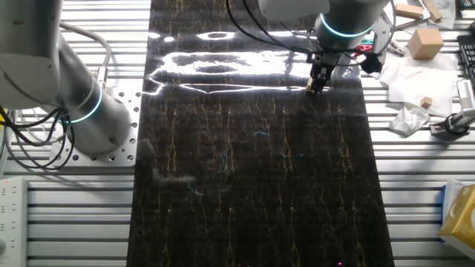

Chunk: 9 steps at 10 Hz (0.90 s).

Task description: Use the gripper to push the small block from left to right

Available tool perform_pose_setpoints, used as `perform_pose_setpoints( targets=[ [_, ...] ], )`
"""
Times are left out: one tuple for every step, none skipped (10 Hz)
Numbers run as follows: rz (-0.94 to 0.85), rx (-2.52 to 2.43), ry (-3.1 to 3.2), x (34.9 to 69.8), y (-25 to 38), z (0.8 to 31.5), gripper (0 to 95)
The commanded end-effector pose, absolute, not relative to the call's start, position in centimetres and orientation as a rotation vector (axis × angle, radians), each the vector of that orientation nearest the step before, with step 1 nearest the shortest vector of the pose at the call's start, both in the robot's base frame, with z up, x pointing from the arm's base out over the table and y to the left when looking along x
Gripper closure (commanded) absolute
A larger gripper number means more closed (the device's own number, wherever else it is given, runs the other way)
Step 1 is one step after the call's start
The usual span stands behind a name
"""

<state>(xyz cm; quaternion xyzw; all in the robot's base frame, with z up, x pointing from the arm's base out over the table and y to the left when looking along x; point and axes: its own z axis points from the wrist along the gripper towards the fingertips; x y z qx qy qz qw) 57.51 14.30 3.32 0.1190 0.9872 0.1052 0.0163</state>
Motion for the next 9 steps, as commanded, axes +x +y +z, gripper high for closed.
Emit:
perform_pose_setpoints(
  targets=[
    [0.322, 0.373, 3.069, 57.4, 14.7, 3.3, 19.0],
    [0.319, 0.374, 3.069, 57.3, 14.8, 3.3, 19.0],
    [0.319, 0.376, 3.068, 57.3, 15.0, 3.3, 19.0],
    [0.318, 0.38, 3.068, 57.2, 15.2, 3.3, 19.0],
    [0.318, 0.388, 3.067, 57.2, 15.4, 3.3, 19.0],
    [0.318, 0.389, 3.066, 57.1, 15.6, 3.3, 19.0],
    [0.319, 0.391, 3.066, 57.1, 15.7, 3.3, 19.0],
    [0.32, 0.404, 3.064, 57.2, 16.1, 3.5, 19.0],
    [0.32, 0.405, 3.065, 57.2, 16.2, 3.6, 19.0]
  ],
)
